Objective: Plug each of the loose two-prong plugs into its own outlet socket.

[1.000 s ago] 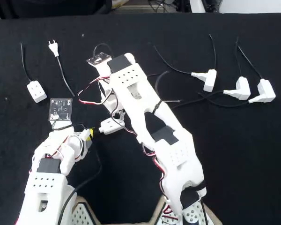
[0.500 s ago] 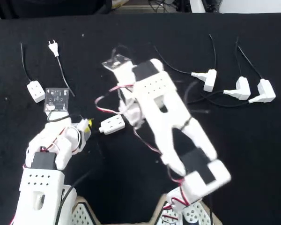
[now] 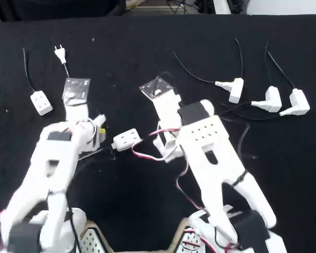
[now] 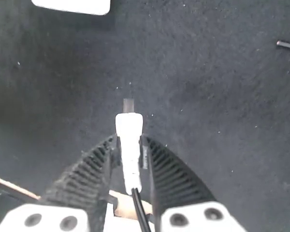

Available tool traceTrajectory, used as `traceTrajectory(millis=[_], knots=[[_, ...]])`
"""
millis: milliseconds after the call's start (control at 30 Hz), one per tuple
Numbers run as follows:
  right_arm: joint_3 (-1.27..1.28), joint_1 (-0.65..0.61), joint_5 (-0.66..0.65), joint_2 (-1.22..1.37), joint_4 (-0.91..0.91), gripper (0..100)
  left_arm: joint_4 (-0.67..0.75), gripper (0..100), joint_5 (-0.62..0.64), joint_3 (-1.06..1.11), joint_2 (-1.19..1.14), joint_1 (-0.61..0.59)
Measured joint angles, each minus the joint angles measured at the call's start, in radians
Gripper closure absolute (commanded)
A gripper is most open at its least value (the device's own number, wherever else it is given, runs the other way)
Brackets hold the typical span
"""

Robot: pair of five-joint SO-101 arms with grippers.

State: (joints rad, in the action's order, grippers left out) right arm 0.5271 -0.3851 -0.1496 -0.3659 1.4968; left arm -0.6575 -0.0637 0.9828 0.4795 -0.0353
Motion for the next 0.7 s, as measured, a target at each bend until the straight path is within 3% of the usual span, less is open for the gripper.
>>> traceTrajectory(millis=[167,400,700], knots=[[0.003,0.071,-0.025,-0.025,0.000,98.8,-0.063,77,0.000,-0.107,-0.215,0.103],[0.064,0.267,-0.167,-0.025,-0.002,98.8,-0.071,77,-0.006,-0.118,-0.236,0.252],[0.129,0.293,-0.224,-0.028,-0.002,98.8,-0.078,77,-0.006,-0.118,-0.236,0.379]])
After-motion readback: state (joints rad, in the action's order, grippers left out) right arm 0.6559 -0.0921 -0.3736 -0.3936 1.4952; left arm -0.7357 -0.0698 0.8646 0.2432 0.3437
